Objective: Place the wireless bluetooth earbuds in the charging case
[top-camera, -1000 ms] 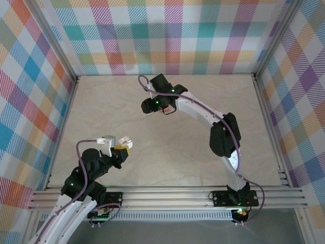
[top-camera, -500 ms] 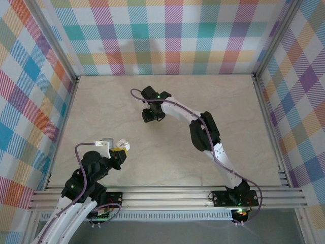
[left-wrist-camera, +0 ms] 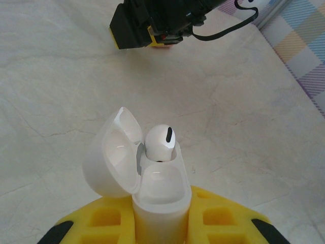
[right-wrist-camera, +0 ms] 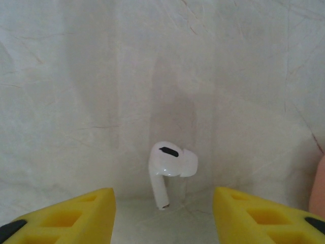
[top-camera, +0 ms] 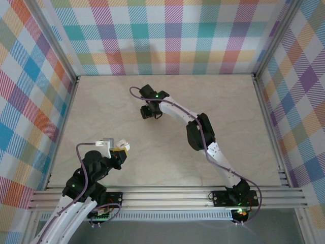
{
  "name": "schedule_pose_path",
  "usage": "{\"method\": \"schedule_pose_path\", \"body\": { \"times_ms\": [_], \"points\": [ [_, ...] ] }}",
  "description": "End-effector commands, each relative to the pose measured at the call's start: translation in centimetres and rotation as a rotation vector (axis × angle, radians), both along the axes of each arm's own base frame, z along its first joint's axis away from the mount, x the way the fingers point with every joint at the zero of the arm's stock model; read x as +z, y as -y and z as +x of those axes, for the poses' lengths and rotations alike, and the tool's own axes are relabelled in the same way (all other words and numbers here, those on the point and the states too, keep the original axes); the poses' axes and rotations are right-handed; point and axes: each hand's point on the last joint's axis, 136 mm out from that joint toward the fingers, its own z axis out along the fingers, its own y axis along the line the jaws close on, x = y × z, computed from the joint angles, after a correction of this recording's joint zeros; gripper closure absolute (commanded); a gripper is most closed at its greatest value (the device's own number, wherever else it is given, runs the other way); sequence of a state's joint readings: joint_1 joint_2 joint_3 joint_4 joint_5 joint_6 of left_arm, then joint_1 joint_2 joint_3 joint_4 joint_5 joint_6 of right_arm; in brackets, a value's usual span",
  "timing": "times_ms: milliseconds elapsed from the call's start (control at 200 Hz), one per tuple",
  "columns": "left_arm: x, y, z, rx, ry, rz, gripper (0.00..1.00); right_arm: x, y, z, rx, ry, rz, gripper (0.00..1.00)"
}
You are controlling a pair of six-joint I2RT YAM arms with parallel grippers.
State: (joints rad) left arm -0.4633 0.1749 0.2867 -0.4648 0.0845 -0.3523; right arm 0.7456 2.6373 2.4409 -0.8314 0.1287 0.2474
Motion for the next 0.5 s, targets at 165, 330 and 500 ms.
{"method": "schedule_pose_path", "body": {
  "times_ms": [165, 330, 500],
  "points": [
    [0.7, 0.5, 0.7, -0.006, 0.021, -0.012, 1.0, -0.6, -0.4, 1.4, -0.007, 0.036, 0.014, 0.46],
    [0.9, 0.6, 0.8, -0.016, 0.026, -0.004, 1.0, -1.0, -0.9, 1.8, -0.004, 0.041, 0.03, 0.47],
    [1.1, 0.7, 0.8, -0.019, 0.023, -0.004, 1.0, -0.9, -1.3, 1.9, 0.007, 0.04, 0.042, 0.49]
  ]
}}
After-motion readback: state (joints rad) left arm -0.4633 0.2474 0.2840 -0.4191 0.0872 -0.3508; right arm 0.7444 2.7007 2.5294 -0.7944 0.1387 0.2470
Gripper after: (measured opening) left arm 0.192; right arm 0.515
